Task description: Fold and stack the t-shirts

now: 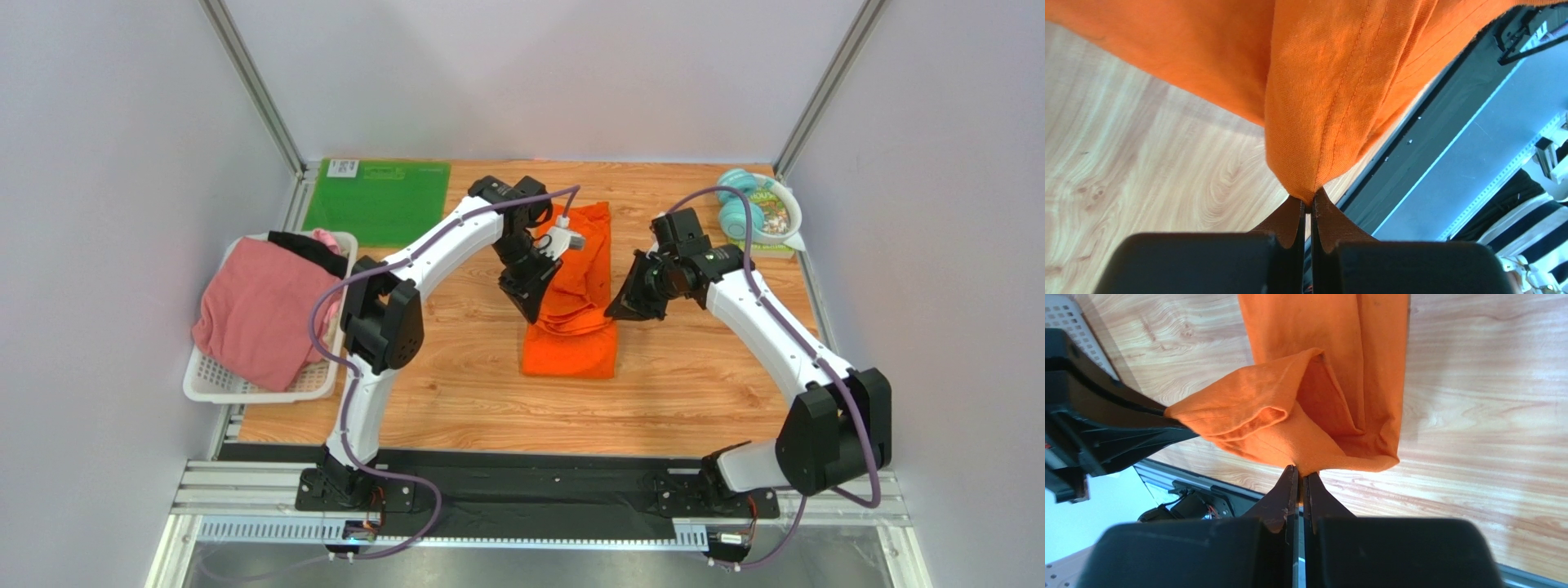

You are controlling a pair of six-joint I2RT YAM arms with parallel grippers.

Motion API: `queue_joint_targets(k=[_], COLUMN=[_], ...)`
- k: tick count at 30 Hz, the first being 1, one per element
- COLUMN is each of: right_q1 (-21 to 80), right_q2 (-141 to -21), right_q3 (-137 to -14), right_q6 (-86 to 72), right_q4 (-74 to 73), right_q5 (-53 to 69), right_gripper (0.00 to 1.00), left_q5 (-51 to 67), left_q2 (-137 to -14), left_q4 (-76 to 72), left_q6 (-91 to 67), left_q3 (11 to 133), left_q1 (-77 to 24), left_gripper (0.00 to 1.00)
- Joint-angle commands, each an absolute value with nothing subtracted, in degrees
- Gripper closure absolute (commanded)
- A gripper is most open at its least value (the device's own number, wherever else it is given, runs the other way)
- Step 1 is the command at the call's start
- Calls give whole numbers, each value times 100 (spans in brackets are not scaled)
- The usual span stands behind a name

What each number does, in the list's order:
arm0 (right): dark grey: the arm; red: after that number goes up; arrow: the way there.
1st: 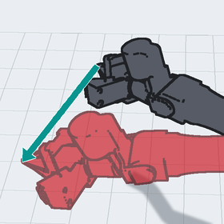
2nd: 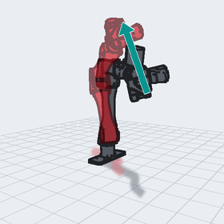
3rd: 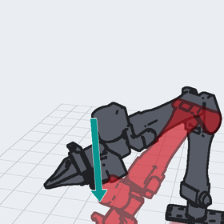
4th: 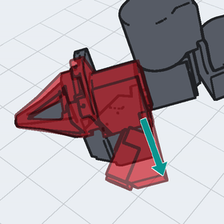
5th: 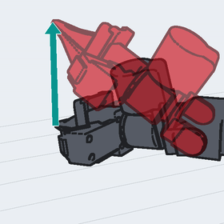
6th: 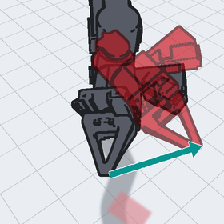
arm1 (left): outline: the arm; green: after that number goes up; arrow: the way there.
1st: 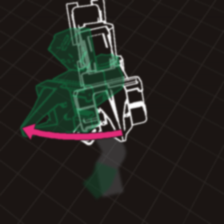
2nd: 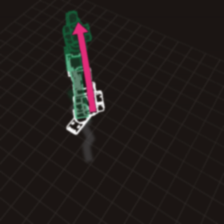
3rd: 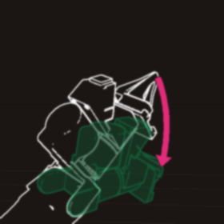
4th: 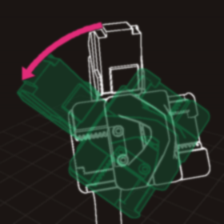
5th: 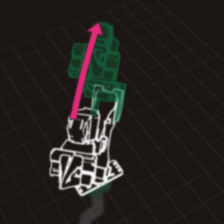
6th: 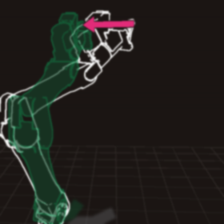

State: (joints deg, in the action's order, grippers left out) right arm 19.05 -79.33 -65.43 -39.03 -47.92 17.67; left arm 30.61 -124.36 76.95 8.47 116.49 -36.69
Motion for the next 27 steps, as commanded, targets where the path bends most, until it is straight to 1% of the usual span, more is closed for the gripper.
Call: queue_joint_targets(k=[1,8,15,20,27], right_q1=[1802,1697,1494,1380,1318], right_q2=[-8252,-8824,-9219,-9483,-10194], right_q3=[-6776,-6838,-7312,-7567,-7769], right_q6=[-3709,-3639,-3560,-3525,-3410], right_q4=[-4439,-4166,-4148,-4148,-4087], right_q5=[1951,2092,2188,2250,2285], right_gripper=[100,100,100,100,100], left_q5=[2979,2856,2865,2751,2611], left_q2=[-12568,-13060,-13570,-13658,-13912], left_q4=[8534,8587,8745,8675,8482], left_q6=[940,905,879,888,844], left_q3=[12049,12690,13481,13579,13588], left_q1=[-3472,-3358,-3349,-3331,-3138], left_gripper=[100,100,100,100,100])
